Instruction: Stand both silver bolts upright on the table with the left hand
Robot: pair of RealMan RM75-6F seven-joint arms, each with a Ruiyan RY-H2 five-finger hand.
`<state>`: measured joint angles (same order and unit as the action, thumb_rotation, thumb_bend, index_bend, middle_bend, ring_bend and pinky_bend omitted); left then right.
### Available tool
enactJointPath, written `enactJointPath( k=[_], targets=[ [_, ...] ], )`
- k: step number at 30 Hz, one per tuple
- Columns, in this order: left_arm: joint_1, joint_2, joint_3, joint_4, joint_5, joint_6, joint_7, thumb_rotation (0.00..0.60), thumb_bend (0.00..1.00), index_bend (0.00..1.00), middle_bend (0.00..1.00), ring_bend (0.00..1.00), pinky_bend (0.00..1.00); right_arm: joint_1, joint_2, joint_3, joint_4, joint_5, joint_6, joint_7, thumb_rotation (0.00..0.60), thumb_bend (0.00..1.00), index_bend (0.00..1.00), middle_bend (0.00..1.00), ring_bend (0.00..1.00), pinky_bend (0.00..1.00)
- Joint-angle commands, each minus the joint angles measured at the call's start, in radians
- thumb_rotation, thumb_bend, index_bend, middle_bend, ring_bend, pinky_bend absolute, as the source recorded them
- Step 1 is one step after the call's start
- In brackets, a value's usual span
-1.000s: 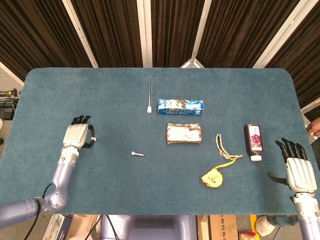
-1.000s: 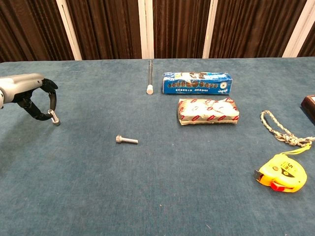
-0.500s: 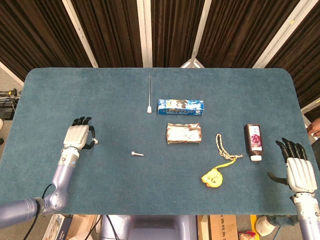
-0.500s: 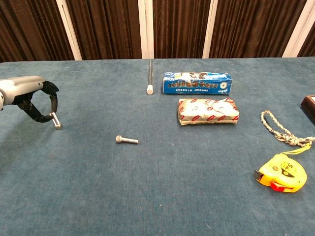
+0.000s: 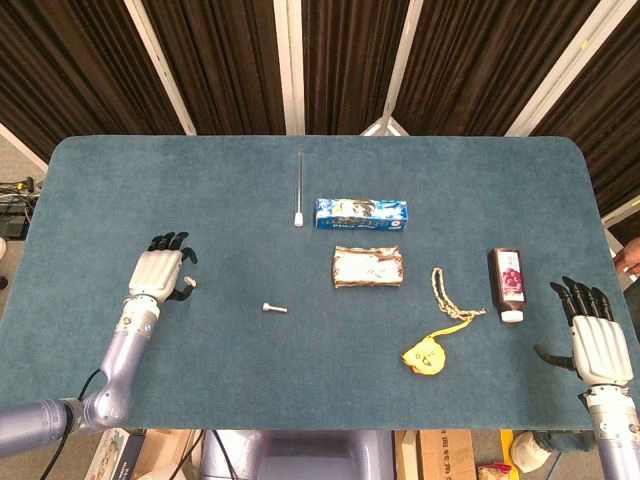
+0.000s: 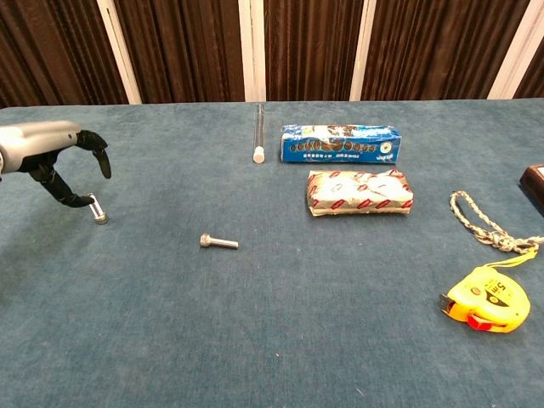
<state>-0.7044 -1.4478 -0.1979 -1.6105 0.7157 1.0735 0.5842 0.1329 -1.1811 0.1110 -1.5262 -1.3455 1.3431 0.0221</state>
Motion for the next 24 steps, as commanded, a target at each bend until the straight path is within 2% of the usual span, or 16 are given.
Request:
enactJointPath(
  k=[1, 5, 9, 15, 24],
  targets=[
    [0.000, 0.097, -0.010, -0.156, 0.025, 0.060, 0.057, 0.600, 0.44, 0.38, 0.04, 0.00, 0.00, 0.001, 0.002, -0.001, -0.003, -0.001, -0.002, -0.001, 0.600, 0.15, 0.15, 0.09, 0.06, 0.00],
    [-0.001, 0.174, -0.027, -0.328, 0.046, 0.144, 0.120, 0.600, 0.44, 0.40, 0.04, 0.00, 0.00, 0.000, 0.004, -0.002, -0.008, -0.002, -0.002, -0.002, 0.600, 0.15, 0.15, 0.09, 0.06, 0.00],
    [-0.023, 0.156, -0.022, -0.378, 0.057, 0.169, 0.167, 0.600, 0.44, 0.41, 0.04, 0.00, 0.00, -0.002, 0.005, -0.003, -0.014, -0.005, 0.003, -0.004, 0.600, 0.15, 0.15, 0.09, 0.06, 0.00],
    [-0.097, 0.042, -0.017, -0.326, 0.018, 0.197, 0.297, 0.600, 0.44, 0.42, 0.05, 0.00, 0.00, -0.004, 0.005, -0.001, -0.014, -0.003, 0.009, -0.007, 0.600, 0.15, 0.15, 0.09, 0.06, 0.00],
    [-0.188, -0.136, -0.062, -0.209, -0.097, 0.204, 0.363, 0.600, 0.42, 0.43, 0.05, 0.00, 0.00, -0.002, -0.005, -0.002, -0.007, 0.004, 0.007, -0.029, 0.600, 0.15, 0.14, 0.09, 0.06, 0.00]
  ],
)
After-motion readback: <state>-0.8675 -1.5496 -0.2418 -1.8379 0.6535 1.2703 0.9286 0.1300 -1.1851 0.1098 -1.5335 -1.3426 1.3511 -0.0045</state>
